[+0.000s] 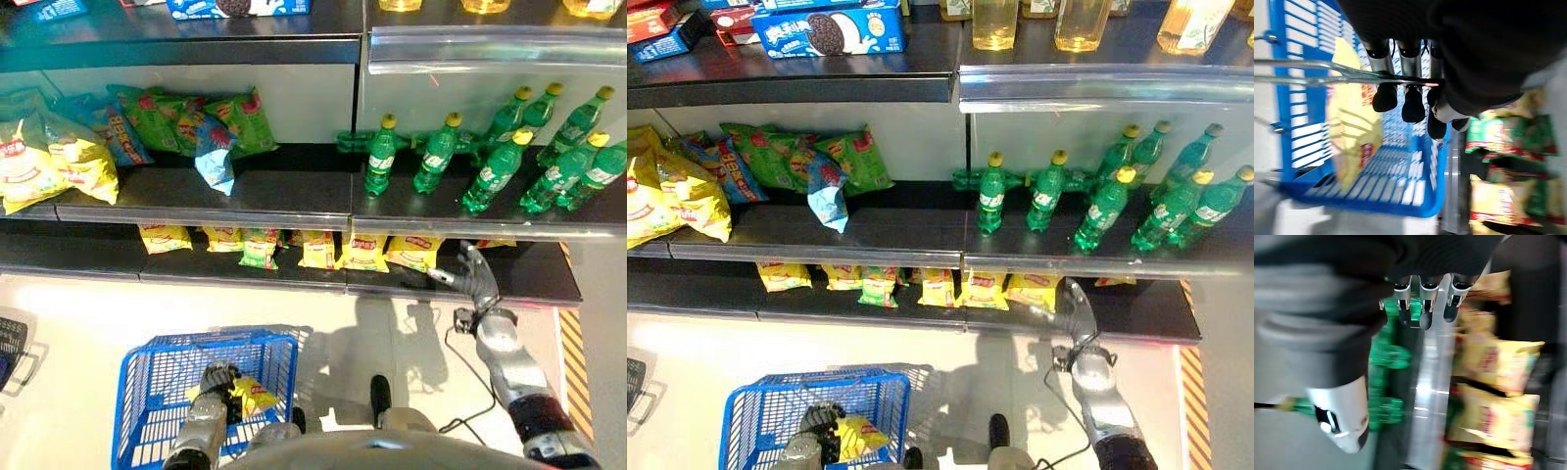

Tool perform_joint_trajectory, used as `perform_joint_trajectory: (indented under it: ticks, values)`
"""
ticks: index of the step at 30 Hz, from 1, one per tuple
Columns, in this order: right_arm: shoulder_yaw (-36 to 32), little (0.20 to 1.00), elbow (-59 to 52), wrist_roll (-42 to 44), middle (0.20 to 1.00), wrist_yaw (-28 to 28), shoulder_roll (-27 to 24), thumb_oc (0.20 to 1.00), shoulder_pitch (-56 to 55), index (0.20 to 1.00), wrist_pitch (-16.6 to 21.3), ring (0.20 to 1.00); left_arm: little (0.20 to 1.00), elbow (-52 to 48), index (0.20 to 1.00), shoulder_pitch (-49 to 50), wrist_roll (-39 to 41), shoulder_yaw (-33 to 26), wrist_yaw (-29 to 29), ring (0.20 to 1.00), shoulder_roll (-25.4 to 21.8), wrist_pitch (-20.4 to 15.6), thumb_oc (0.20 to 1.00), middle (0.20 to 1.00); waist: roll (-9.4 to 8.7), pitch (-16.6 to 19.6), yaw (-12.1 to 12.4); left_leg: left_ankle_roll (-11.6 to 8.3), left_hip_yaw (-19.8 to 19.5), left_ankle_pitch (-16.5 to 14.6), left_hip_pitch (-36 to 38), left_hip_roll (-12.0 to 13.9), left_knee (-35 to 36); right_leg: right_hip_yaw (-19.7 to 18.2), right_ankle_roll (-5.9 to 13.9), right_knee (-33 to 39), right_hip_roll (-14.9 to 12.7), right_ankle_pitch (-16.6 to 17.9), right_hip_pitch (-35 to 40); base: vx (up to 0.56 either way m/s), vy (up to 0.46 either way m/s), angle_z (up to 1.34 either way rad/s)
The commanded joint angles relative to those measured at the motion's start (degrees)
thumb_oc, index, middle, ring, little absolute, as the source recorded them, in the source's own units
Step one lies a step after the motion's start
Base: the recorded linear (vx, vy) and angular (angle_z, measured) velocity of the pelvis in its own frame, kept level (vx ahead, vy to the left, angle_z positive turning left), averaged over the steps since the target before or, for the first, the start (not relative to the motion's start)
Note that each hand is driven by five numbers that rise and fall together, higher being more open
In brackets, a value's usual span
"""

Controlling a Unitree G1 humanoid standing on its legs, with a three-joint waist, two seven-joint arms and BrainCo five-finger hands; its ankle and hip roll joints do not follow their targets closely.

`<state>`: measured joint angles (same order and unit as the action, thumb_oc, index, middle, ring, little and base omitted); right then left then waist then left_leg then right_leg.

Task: Pick up the snacks into the basket

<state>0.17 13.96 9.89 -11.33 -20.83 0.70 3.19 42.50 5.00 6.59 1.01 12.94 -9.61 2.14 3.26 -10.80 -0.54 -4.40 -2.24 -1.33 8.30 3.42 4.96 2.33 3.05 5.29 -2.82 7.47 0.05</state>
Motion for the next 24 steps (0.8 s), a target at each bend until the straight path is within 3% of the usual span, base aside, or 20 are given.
perform_joint_trajectory:
  ticks: [1, 10, 14, 24]
  values:
    - [-2.13, 1.0, -7.69, 1.11, 1.0, 1.45, -0.04, 1.0, -0.86, 1.0, 4.16, 1.0, 0.2, -6.81, 0.2, -0.91, 3.1, 1.44, -0.18, 0.2, -3.89, -3.87, 0.2, 0.2, -1.25, 2.51, 1.05, 2.14, -2.31, 1.83, -4.21, -4.54, 0.04, 1.6, 4.46, -0.74, -1.19, -4.9, -0.41, 0.02, -0.084, 0.14]
    - [-0.83, 1.0, -9.05, 0.24, 1.0, 0.07, -0.22, 1.0, 3.93, 1.0, 3.9, 1.0, 0.2, -17.24, 0.2, 3.12, 8.96, 2.86, -2.98, 0.2, -3.34, -4.31, 0.2, 0.2, -1.15, 3.21, 2.3, 1.67, -2.65, 1.55, -3.33, -3.93, 0.04, 3.56, 4.55, -0.29, -1.33, -6.01, 1.82, 0.04, -0.031, 0.16]
    - [0.2, 1.0, -7.53, 0.24, 1.0, -1.32, -0.2, 1.0, 7.54, 1.0, 3.26, 1.0, 0.2, -20.78, 0.2, 4.59, 15.3, 1.49, -3.3, 0.2, -2.76, -5.16, 0.2, 0.2, -1.71, 3.19, 3.2, 1.61, -2.95, 1.39, -3.08, -3.73, 0.04, 3.64, 4.29, -0.29, -1.28, -6.44, 2.54, 0.02, -0.01, 0.03]
    - [1.12, 1.0, -4.24, 1.32, 1.0, -2.38, 0.33, 1.0, 10.55, 1.0, 1.35, 1.0, 0.2, -29.06, 0.2, 6.36, 17.8, 0.11, -3.46, 0.2, -3.49, -5.81, 0.2, 0.2, -2.31, 2.9, 4.84, 1.8, -3.69, 0.9, -2.25, -3.79, 0.04, 4.87, 4.1, -0.29, -1.53, -6.92, 3.9, 0.02, -0.001, 0.07]
